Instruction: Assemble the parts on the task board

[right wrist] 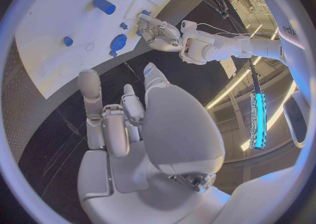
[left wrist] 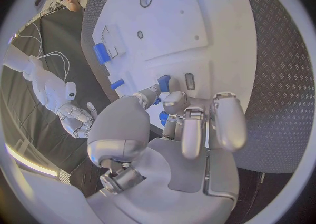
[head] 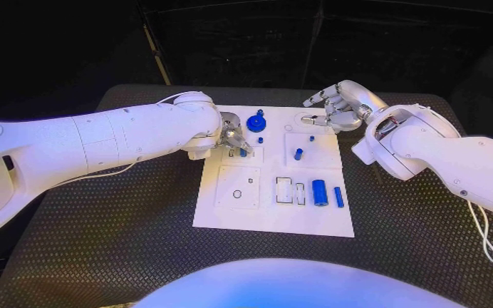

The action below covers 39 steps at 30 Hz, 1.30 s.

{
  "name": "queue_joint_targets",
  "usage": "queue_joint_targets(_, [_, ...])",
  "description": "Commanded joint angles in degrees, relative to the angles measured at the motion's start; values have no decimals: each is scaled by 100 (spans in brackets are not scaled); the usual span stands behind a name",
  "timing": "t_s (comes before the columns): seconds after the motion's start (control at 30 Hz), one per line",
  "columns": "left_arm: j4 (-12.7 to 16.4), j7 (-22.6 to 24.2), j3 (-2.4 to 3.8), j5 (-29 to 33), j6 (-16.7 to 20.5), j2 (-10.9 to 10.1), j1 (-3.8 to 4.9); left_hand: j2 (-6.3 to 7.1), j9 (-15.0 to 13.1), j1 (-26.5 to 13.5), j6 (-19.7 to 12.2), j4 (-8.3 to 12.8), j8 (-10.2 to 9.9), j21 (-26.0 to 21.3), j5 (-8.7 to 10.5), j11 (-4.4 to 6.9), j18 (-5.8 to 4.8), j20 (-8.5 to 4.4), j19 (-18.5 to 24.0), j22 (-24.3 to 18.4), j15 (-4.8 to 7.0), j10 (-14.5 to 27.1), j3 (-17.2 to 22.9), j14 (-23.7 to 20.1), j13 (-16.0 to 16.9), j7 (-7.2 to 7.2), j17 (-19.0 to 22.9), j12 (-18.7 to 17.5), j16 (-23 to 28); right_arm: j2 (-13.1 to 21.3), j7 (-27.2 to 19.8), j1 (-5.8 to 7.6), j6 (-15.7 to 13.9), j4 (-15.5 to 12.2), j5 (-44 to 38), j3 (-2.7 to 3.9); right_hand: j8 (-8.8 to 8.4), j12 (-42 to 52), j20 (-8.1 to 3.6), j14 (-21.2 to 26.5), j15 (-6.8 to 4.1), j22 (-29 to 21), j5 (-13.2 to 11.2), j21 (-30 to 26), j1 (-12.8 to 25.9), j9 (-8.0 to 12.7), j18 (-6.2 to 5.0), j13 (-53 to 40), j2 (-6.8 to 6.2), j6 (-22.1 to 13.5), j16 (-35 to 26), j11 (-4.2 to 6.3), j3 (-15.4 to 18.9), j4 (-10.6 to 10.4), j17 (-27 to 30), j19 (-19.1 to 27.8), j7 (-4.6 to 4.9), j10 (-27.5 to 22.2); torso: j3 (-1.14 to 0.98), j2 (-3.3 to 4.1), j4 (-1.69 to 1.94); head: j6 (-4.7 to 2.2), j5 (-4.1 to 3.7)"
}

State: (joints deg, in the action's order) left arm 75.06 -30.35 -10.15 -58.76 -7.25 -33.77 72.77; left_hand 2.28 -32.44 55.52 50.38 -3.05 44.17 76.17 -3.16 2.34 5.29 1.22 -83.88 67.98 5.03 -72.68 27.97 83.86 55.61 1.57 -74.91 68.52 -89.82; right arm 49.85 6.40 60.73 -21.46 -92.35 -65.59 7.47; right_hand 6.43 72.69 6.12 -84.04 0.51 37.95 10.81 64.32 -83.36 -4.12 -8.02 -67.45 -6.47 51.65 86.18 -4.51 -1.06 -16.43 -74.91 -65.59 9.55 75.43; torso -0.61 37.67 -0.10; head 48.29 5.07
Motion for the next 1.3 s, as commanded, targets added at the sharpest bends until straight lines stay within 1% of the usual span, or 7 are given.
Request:
queue_joint_targets(0.03, [-18, -36, -7, -7, -145, 9, -6, -1, -7, -64, 3, -41, -22, -4, 10, -31, -108, -43, -13, 10, 44, -16, -82, 614, 18, 34, -1509, 39, -18, -4, -65, 9, 35, -7, 28, 5, 25, -25, 11, -357, -38, -7, 38, -29, 64, 7, -111, 6, -14, 3, -20, 1, 44, -3, -506, 44, -5, -52, -1, 1, 1, 3, -2])
queue_joint_targets(0.53, [-70, -33, -7, -7, -123, 19, -7, -86, -69, -290, 37, -326, -50, 3, 12, -31, -114, -48, -30, 52, 47, -31, -525, 614, 60, 33, -1509, 76, -18, -7, -72, 9, 25, 7, 42, 4, 26, -36, 11, -343, -38, -80, 49, -75, 101, 11, -121, 22, -13, -8, -50, 0, 70, -11, -444, 78, -3, -64, 2, 0, -1, -3, -12])
queue_joint_targets(0.7, [-14, -28, -5, 24, -98, -24, -8, 19, -94, -440, 43, -467, -64, -2, 14, -32, -114, -47, -32, 57, 46, -28, -825, 614, 65, 32, -1509, 81, -18, -4, -77, 9, 26, 9, 49, 4, 26, -40, 11, -338, -38, -103, 51, -89, 113, 11, -125, 28, -13, -11, -59, -1, 78, -13, -425, 89, -2, -68, 5, -1, 2, -11, -26])
queue_joint_targets(0.8, [47, -28, 1, 41, -46, -80, -6, 42, -111, -531, 48, -593, -73, -6, 12, -26, -114, -50, -34, 61, 51, -27, -1043, 614, 69, 24, -1509, 85, -18, -6, -83, 9, 25, 18, 58, 4, 26, -40, 11, -333, -37, -127, 53, -105, 128, 12, -128, 29, -12, -16, -70, -2, 88, -14, -405, 100, -1, -69, 6, -3, 7, -12, -31])
queue_joint_targets(0.9, [118, -31, 17, 49, -15, -149, 19, 38, -125, -531, 45, -646, -80, -10, 10, -23, -113, -54, -34, 61, 53, -20, -1165, 614, 60, 21, -1509, 81, -18, -15, -89, 8, 25, 38, 73, 4, 26, -40, 11, -333, -37, -127, 53, -105, 128, 12, -128, 29, -12, -16, -70, -2, 88, -14, -405, 100, -1, -69, 2, -6, 6, -23, -32])
queue_joint_targets(1.07, [218, -36, 89, 54, -41, -254, 120, 48, -142, -520, 10, -726, -102, -33, 10, -28, -108, -55, -27, 38, 51, 34, -1361, 614, -16, 29, -1509, 30, -18, -24, -95, 8, 26, 68, 85, 4, 26, -40, 11, -332, -37, -142, 55, -115, 135, 13, -131, 30, -12, -19, -73, -2, 93, -15, -400, 107, -1, -69, 2, -4, 2, -42, -35])
queue_joint_targets(1.3, [321, -39, 290, 55, -131, -376, 289, 30, -146, -411, -104, -797, -182, -113, 9, -61, -90, -38, 7, -60, 27, 149, -1622, 614, -159, 71, -1509, -68, -18, -29, -100, 8, 25, 101, 101, 4, 25, -35, 11, -331, -36, -148, 58, -122, 154, 14, -131, 25, -14, -25, -79, -4, 108, -16, -393, 108, 0, -65, 1, 0, -1, -70, -49])
